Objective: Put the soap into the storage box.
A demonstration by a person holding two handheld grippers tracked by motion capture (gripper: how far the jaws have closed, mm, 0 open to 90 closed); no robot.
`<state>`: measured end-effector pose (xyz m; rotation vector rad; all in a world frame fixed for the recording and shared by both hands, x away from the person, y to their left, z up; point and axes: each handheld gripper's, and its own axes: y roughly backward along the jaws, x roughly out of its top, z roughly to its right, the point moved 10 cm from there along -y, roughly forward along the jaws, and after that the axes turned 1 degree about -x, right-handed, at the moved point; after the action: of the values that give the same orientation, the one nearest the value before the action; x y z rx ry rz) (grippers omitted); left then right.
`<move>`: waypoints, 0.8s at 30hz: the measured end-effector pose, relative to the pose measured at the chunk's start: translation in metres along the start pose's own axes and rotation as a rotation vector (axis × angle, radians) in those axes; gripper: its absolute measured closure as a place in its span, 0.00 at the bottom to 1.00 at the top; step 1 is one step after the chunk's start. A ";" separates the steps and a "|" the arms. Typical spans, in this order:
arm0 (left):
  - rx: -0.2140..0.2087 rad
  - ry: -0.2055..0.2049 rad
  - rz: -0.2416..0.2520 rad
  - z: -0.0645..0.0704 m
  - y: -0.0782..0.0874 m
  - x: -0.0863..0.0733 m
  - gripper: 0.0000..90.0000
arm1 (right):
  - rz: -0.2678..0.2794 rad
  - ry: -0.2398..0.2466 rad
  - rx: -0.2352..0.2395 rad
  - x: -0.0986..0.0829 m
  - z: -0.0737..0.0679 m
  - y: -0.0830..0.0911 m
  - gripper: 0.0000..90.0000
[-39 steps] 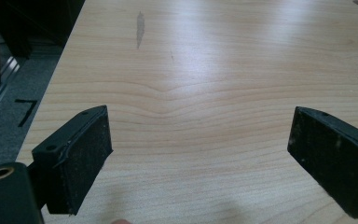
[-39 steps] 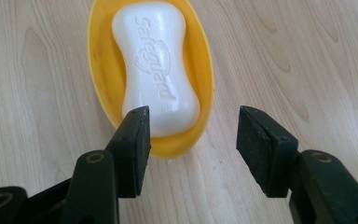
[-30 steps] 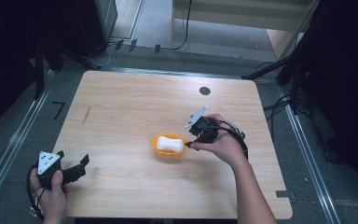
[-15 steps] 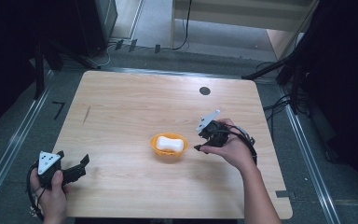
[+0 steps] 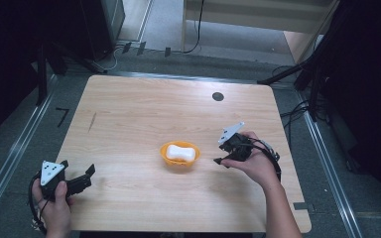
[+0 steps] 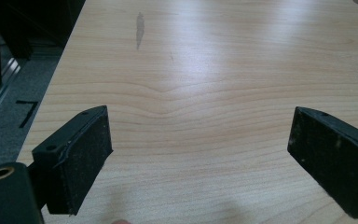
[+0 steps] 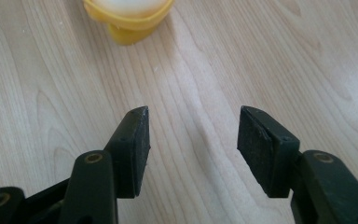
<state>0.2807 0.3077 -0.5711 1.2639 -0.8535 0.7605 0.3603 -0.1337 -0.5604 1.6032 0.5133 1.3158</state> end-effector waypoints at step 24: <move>0.003 -0.002 0.001 0.000 0.000 0.000 0.08 | 0.044 -0.137 -0.048 -0.033 -0.003 0.009 0.36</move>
<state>0.2807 0.3075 -0.5710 1.2679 -0.8549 0.7613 0.3445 -0.1627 -0.5695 1.6592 0.3627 1.2312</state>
